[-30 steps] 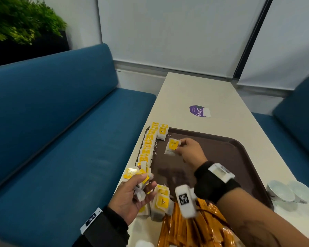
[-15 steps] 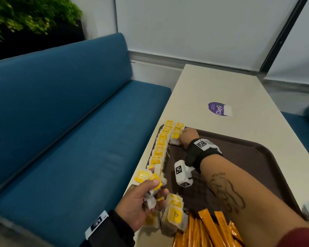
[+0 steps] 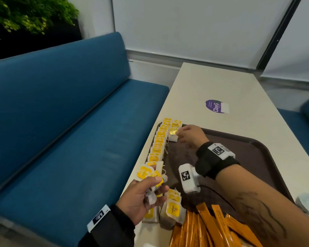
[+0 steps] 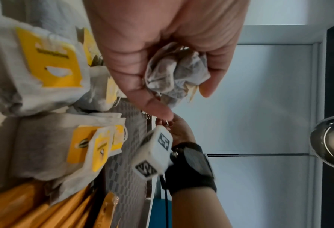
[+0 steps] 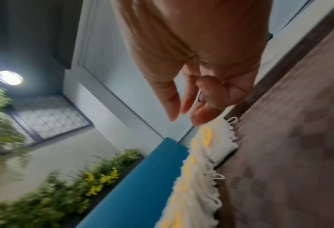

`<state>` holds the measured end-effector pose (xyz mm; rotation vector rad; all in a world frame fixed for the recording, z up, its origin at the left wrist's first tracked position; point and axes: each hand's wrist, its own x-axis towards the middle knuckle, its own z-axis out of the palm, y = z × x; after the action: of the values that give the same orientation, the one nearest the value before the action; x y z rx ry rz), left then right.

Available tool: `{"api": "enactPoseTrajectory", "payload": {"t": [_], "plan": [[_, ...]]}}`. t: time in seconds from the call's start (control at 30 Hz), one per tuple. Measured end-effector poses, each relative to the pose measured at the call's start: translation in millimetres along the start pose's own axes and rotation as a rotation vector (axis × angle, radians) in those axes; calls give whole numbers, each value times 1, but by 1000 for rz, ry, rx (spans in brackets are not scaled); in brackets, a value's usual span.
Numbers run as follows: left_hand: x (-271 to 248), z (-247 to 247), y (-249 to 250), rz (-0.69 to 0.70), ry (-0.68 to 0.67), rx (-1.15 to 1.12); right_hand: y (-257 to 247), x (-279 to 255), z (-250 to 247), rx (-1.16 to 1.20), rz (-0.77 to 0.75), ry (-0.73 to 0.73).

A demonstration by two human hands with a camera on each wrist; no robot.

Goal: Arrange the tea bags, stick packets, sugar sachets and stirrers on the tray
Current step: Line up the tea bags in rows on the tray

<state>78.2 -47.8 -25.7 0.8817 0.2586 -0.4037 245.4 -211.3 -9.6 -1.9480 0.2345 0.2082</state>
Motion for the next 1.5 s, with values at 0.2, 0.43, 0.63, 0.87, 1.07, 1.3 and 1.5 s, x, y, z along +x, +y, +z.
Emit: {"api": "enactPoseTrajectory", "payload": {"t": [0.2,0.43,0.63,0.87,1.07,1.3,1.5], "plan": [[-1,5,-3,50,6,99,-1,-102,-10,-83,-20,-429],[-6,15,-9,43,-77,140,11,-146,-9,132,-43,-276],[-11,18,-14,75,-114,214,20,-161,-14,179,-32,-297],[-16,14,-13,61,-125,202,31,-167,-12,255,-33,-265],[-22,13,-12,85,-117,254,29,-170,-8,340,-2,-322],[-28,8,-6,-14,-148,142,32,-165,-8,396,37,-435],[-31,8,-2,-89,-150,69,38,-161,-6,414,39,-458]]}}
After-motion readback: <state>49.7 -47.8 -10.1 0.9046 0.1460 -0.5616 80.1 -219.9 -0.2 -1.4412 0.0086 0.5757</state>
